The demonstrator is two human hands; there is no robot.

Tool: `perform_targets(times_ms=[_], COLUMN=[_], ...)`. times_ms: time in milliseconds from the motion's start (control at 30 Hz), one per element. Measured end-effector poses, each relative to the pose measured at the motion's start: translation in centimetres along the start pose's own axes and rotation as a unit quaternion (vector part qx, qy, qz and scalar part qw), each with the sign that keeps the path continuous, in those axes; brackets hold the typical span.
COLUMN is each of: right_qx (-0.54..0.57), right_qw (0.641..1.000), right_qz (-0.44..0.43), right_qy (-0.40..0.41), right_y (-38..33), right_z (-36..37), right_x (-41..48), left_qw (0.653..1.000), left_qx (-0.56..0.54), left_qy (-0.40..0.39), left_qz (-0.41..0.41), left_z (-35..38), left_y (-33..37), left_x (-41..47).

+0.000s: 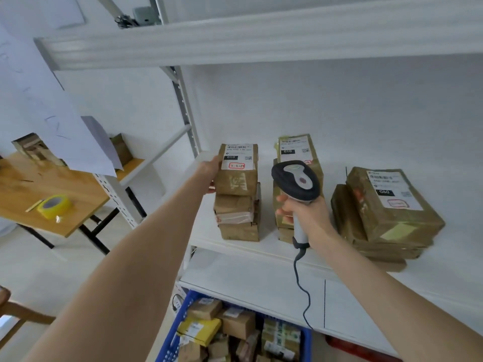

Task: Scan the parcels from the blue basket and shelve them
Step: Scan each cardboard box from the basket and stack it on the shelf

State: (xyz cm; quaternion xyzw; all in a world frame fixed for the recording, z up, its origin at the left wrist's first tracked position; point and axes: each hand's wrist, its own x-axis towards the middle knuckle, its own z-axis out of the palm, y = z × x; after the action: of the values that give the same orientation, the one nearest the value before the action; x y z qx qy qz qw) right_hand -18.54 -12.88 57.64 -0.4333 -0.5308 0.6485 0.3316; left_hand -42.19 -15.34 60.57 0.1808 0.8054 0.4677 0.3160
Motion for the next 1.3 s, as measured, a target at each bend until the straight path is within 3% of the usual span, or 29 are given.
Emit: perform_targets(times_ms=[100, 233, 333, 433, 700, 833, 900, 967, 1067, 1167, 1300], right_qx=[0.007, 0.013, 0.027, 0.059, 0.068, 0.077, 0.074, 0.065, 0.058, 0.059, 0.063], right_qw=[1.000, 1.000, 0.999, 0.997, 0.995, 0.993, 0.991, 0.990, 0.989, 0.988, 0.987], right_qz=[0.008, 0.021, 0.026, 0.029, 0.034, 0.037, 0.054, 0.073, 0.098, 0.109, 0.115], right_qy=[0.008, 0.008, 0.027, 0.037, 0.067, 0.081, 0.095, 0.101, 0.097, 0.094, 0.090], right_y=[0.2, 0.8, 1.6, 2.4, 5.7, 7.8, 8.9, 10.2, 11.7, 12.7, 13.3], right_z=[-0.1, -0.2, -0.3, -0.7, -3.0, -3.4, -3.3, -3.2, -3.1, -2.9, -2.7], right_x=[0.0, -0.3, -1.3, -2.4, -4.0, -4.4, -4.3, -4.2, -4.0, -3.7, -3.3], left_qw=[0.979, 0.847, 0.776, 0.748, 0.736, 0.717, 0.702, 0.707, 0.732, 0.752, 0.791], left_qx=[0.152, 0.378, 0.493, 0.540, 0.532, 0.462, 0.459, 0.493, 0.577, 0.598, 0.562], left_qy=[0.074, 0.162, 0.128, 0.114, 0.101, 0.132, 0.099, 0.042, 0.002, 0.025, 0.044], left_qz=[0.112, 0.336, 0.372, 0.370, 0.407, 0.505, 0.536, 0.504, 0.362, 0.277, 0.239], left_z=[0.5, 2.4, 4.1, 4.0, 3.1, 4.6, 6.1, 7.2, 8.2, 8.8, 9.9], left_y=[-0.1, -1.3, -3.0, -3.9, -4.5, -9.2, -13.5, -17.4, -21.1, -22.3, -22.4], left_x=[0.0, -2.8, -3.5, -3.0, -3.6, -7.0, -8.0, -8.6, -8.0, -7.0, -4.9])
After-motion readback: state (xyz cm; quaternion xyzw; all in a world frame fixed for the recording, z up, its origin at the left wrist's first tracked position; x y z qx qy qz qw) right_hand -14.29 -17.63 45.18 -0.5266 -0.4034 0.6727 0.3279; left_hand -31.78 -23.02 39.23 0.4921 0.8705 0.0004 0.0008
